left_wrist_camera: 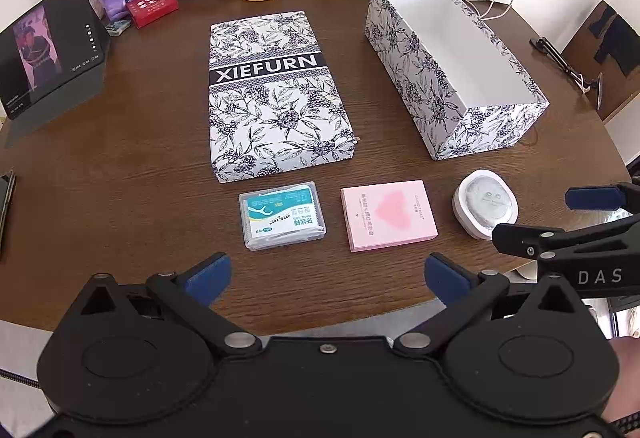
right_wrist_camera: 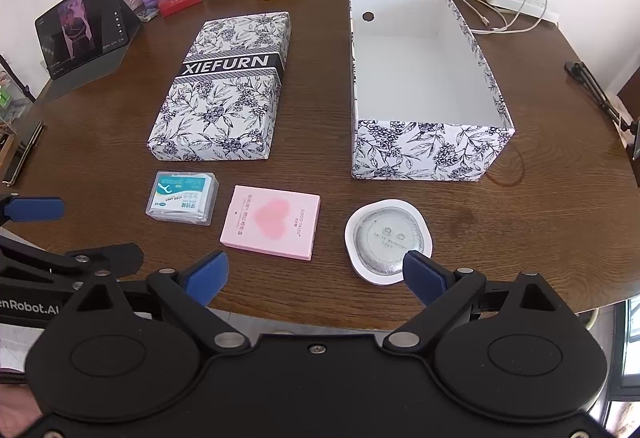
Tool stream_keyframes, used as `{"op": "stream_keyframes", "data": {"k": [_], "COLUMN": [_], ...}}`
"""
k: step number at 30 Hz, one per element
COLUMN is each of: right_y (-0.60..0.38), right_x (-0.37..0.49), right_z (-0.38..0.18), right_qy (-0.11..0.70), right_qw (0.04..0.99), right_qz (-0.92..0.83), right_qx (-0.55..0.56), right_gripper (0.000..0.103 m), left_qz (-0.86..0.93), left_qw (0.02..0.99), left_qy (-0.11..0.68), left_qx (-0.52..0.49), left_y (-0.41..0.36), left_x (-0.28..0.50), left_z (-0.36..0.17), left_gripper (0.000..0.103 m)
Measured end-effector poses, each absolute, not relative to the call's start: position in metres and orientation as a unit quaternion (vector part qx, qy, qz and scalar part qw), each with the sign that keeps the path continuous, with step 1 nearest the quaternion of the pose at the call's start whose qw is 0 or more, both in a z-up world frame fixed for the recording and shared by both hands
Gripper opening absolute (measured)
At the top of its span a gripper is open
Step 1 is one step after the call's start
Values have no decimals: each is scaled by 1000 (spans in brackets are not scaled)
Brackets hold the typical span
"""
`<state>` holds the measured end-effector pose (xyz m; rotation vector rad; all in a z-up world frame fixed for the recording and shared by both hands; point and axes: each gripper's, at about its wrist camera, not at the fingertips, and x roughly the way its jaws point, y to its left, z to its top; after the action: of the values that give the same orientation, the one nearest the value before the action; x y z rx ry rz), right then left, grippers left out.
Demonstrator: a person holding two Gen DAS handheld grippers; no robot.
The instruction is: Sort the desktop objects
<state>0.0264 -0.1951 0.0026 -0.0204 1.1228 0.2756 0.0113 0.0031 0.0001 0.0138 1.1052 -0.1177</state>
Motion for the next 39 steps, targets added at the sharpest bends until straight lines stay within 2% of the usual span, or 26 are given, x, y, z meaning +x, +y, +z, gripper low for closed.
{"op": "stream_keyframes", "data": {"k": [10, 18, 28, 33, 36, 39], "right_y": [-193, -191, -195, -193, -191, -189], "right_x": [30, 33, 37, 39, 38, 38], "right_z": [0, -2, 5, 5, 5, 7], "right_qy": [526, 523, 503, 498, 495, 490], "right_qw": [840, 841, 848, 848, 848, 849], "right_qz": [133, 136, 169, 182, 189, 197], "right_qx": [-9, -8, -1, 0, -4, -8], "right_gripper": [96, 96, 96, 96, 96, 96], "left_qz": [-74, -124, -189, -237, -261, -283], "left_qw": [851, 851, 817, 800, 787, 772], "left_qy": [519, 503, 498, 497, 500, 502], "left_qx": [24, 90, 222, 239, 252, 268], "left_y": [3, 5, 9, 7, 6, 7], "left_x": [18, 37, 71, 82, 87, 93], "left_z": [-4, -16, -67, -84, -95, -105], "left_gripper": [103, 103, 102, 102, 92, 89]}}
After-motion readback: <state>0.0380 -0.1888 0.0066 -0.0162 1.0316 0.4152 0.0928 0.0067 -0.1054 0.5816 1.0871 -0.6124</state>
